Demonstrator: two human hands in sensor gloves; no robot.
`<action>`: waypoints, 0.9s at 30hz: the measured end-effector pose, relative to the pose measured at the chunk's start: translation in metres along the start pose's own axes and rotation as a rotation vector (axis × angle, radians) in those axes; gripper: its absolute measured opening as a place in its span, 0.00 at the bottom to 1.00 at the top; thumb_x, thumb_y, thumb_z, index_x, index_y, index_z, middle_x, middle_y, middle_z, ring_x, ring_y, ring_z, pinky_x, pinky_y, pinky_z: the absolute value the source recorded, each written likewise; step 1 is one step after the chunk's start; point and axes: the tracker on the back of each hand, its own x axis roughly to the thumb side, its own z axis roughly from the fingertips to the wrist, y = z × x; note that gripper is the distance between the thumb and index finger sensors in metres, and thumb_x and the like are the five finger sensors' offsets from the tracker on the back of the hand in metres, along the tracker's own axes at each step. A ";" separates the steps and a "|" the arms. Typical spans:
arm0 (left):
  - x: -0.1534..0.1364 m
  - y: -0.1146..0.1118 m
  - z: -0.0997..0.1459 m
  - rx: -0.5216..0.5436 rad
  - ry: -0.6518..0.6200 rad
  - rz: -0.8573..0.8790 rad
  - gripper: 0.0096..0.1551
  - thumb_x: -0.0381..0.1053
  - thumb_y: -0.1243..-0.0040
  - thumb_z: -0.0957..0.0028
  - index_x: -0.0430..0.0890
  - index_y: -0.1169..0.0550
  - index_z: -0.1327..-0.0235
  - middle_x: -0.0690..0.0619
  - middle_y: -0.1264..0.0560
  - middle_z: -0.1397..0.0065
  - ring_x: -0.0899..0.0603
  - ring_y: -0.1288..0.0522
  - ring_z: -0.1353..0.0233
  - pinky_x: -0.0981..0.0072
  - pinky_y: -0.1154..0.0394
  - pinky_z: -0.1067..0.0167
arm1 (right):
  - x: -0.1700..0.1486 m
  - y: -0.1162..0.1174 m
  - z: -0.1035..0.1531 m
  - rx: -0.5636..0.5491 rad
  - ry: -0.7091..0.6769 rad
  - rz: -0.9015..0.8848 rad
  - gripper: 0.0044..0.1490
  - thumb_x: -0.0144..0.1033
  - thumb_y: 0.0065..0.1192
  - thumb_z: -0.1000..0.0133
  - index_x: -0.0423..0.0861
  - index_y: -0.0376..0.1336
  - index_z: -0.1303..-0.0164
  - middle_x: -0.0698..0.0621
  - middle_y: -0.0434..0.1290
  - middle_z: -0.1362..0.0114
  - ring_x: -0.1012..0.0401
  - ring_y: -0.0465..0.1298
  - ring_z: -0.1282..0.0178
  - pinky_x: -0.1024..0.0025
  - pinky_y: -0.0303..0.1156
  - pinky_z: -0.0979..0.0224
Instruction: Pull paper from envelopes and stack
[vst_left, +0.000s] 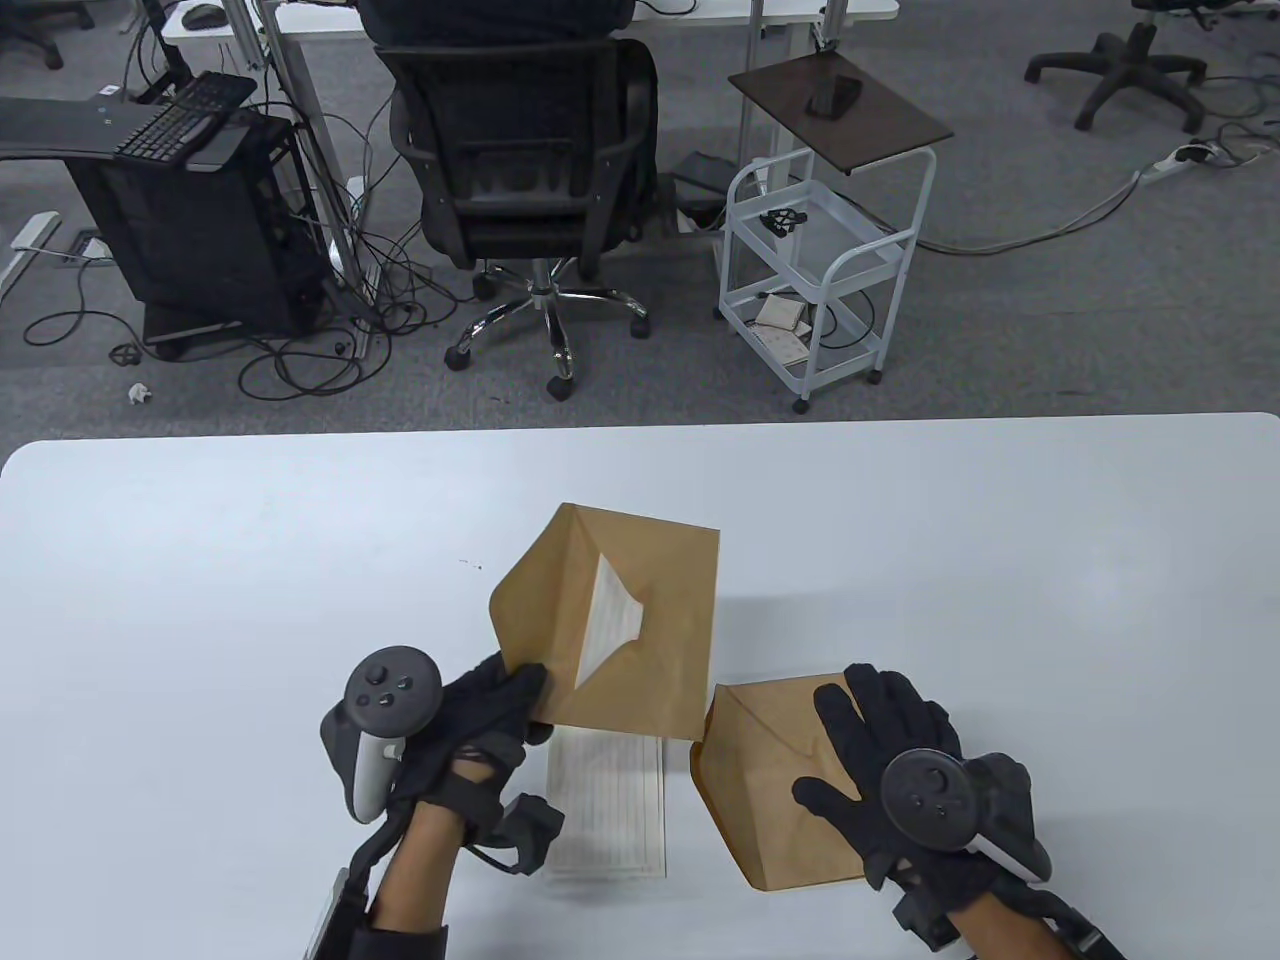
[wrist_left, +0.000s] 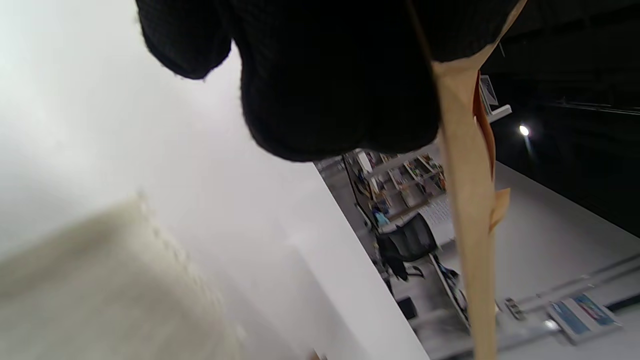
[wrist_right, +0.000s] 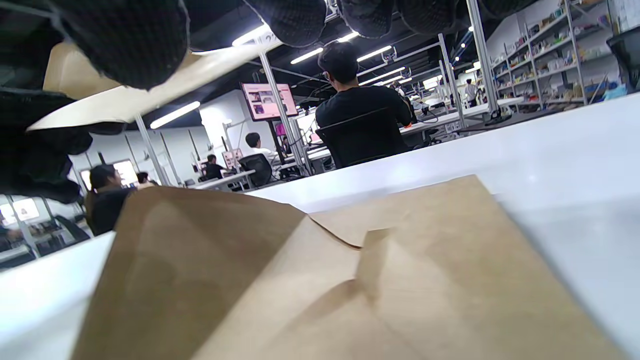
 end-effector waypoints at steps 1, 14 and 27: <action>0.000 -0.008 0.003 -0.035 -0.011 0.018 0.27 0.53 0.42 0.46 0.51 0.23 0.33 0.55 0.13 0.51 0.48 0.11 0.55 0.42 0.28 0.36 | -0.001 -0.001 0.000 -0.001 0.001 -0.041 0.53 0.64 0.61 0.49 0.49 0.48 0.19 0.38 0.48 0.15 0.37 0.50 0.16 0.30 0.50 0.23; -0.010 -0.081 0.017 -0.344 -0.073 0.234 0.27 0.55 0.43 0.45 0.54 0.24 0.31 0.54 0.15 0.45 0.46 0.12 0.49 0.42 0.30 0.34 | -0.021 0.009 -0.003 0.048 0.147 -0.787 0.53 0.52 0.65 0.46 0.36 0.45 0.24 0.37 0.71 0.31 0.46 0.83 0.41 0.47 0.75 0.37; 0.002 -0.074 0.027 -0.128 -0.196 -0.156 0.31 0.61 0.43 0.47 0.52 0.23 0.31 0.51 0.17 0.38 0.42 0.15 0.41 0.38 0.32 0.32 | -0.019 0.007 -0.002 -0.015 0.087 -0.949 0.30 0.34 0.65 0.45 0.51 0.65 0.31 0.41 0.83 0.45 0.58 0.91 0.65 0.61 0.84 0.54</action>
